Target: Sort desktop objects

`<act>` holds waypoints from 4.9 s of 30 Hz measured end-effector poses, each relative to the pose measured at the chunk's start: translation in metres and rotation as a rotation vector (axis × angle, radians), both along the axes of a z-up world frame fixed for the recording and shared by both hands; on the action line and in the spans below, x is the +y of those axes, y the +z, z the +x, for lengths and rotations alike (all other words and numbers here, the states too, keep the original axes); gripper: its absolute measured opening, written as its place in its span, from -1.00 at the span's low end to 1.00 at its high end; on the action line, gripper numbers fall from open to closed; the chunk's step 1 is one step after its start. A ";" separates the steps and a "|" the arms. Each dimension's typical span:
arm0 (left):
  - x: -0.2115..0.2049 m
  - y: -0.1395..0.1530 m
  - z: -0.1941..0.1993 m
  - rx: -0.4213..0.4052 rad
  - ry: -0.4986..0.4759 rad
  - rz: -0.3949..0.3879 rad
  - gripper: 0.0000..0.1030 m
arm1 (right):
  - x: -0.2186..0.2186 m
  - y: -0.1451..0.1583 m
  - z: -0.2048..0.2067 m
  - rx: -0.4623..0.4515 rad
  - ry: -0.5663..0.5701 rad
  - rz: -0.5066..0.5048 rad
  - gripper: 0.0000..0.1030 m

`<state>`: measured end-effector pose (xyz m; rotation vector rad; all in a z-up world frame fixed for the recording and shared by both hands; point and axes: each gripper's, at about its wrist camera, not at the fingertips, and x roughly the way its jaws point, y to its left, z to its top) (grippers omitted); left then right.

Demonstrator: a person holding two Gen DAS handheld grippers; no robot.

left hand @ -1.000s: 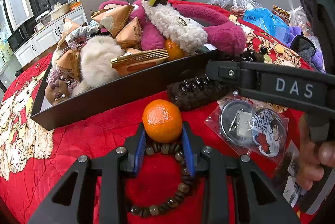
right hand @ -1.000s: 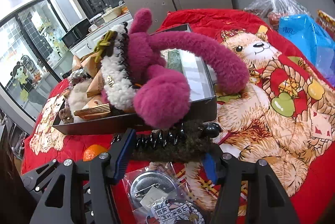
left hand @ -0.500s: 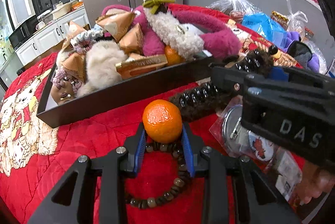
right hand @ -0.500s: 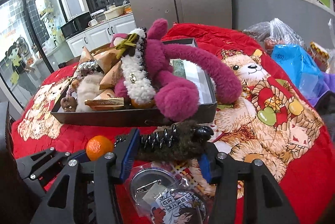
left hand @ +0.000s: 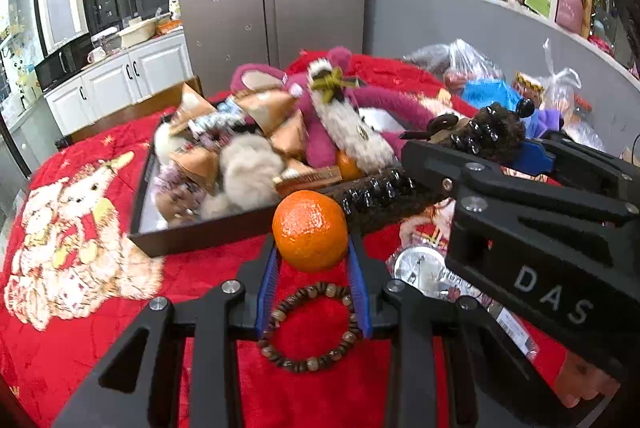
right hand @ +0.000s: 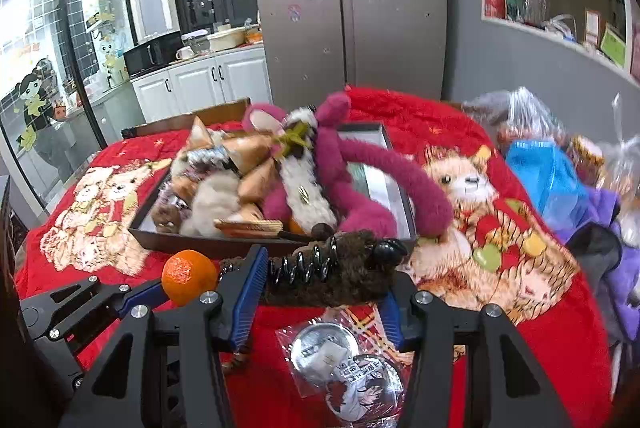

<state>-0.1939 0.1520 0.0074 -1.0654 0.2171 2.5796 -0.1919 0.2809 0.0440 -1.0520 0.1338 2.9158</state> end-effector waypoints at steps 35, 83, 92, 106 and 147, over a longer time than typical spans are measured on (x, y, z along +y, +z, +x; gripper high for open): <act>-0.030 0.050 -0.116 0.081 0.136 0.046 -0.35 | -0.043 0.062 -0.091 0.115 0.057 0.088 0.02; -0.040 0.018 -0.175 0.100 0.149 0.022 0.70 | -0.040 0.030 -0.157 0.131 0.072 0.060 0.59; -0.049 0.023 -0.176 0.085 0.160 0.053 0.71 | -0.034 0.036 -0.154 0.136 0.061 0.043 0.59; -0.043 0.059 -0.135 0.105 0.164 0.042 0.75 | -0.047 0.054 -0.134 0.098 0.048 0.079 0.59; -0.147 0.104 0.226 0.214 0.345 0.107 1.00 | -0.079 0.088 0.215 0.261 -0.052 0.270 0.81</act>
